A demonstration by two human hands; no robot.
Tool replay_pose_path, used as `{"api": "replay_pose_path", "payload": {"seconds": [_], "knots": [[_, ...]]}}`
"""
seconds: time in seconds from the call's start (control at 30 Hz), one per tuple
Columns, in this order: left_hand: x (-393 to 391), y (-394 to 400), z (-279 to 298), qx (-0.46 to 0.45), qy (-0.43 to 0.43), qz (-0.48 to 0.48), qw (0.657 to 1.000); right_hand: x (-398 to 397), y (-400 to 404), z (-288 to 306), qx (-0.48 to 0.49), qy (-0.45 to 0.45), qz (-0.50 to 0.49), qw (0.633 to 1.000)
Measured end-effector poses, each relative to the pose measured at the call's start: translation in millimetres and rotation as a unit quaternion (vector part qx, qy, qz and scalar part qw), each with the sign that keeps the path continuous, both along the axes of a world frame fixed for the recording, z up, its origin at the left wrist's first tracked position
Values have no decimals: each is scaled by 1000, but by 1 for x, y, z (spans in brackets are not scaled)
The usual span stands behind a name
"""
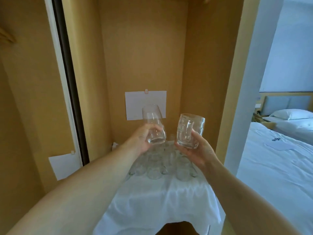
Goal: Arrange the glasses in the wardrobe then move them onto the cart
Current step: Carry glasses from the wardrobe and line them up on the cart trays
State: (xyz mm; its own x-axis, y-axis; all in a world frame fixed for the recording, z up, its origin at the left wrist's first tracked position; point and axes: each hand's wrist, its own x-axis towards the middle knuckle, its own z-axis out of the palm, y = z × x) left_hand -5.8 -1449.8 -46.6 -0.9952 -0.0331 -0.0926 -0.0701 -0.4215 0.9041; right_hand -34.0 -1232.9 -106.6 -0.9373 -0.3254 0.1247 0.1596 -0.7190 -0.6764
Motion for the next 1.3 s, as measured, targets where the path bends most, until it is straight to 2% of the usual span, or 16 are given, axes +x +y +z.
{"api": "replay_pose_path", "payload": {"seconds": [0.2, 0.37, 0.6, 0.73, 0.87, 0.97, 1.3], "knots": [[2, 45, 0, 25, 21, -67, 997, 20, 45, -3, 39, 6, -51, 998], [4, 108, -8, 20, 28, -125, 992, 40, 99, -2, 55, 12, -40, 998], [14, 205, -13, -21, 19, -164, 986, 68, 199, -1, 67, 1, -54, 996], [22, 271, -16, -20, 11, -193, 981, 92, 262, -9, 47, 30, -59, 997], [33, 342, -24, -17, -7, -211, 977, 117, 328, -13, 97, -1, -112, 989], [42, 392, -32, -23, -9, -247, 969, 138, 374, -13, 130, -3, -144, 981], [68, 535, -54, -86, -18, -361, 929, 203, 510, -45, 119, -51, -222, 966]]}}
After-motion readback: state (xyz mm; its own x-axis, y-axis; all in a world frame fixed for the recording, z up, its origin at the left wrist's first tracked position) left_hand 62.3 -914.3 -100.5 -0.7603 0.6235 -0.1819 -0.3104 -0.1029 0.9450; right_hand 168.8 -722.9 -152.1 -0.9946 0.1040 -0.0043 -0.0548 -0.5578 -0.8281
